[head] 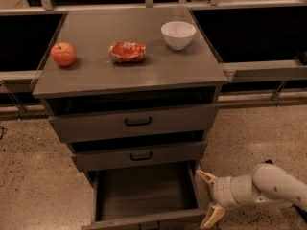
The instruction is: Close bottom drawer
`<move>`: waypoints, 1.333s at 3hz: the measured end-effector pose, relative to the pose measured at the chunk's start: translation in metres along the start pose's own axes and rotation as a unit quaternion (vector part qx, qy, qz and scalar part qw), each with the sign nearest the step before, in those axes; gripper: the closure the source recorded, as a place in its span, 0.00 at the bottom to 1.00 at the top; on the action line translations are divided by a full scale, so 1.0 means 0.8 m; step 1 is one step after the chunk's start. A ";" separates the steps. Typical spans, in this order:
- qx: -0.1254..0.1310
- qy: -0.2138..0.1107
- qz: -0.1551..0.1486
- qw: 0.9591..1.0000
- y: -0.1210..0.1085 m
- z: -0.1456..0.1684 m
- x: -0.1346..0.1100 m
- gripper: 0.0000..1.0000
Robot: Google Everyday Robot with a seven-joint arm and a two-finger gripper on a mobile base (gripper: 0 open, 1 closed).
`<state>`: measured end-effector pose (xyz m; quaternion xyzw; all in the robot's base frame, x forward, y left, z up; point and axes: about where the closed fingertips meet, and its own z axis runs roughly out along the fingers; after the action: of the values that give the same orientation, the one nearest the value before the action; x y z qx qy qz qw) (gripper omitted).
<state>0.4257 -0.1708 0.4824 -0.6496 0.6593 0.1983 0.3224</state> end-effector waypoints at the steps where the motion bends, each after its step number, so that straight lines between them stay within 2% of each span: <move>1: -0.004 -0.029 -0.008 1.000 0.016 0.073 0.058 0.00; 2: -0.004 -0.029 -0.008 1.000 0.016 0.073 0.058 0.00; 3: -0.015 -0.032 -0.021 0.999 0.021 0.092 0.067 0.00; 4: -0.019 -0.052 -0.065 0.996 0.030 0.128 0.102 0.00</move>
Offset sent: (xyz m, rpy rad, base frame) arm 0.0046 -0.0001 -0.0568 0.0315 -0.0239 0.0189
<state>0.4234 -0.1583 0.3500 -0.6856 0.5947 0.2227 0.3560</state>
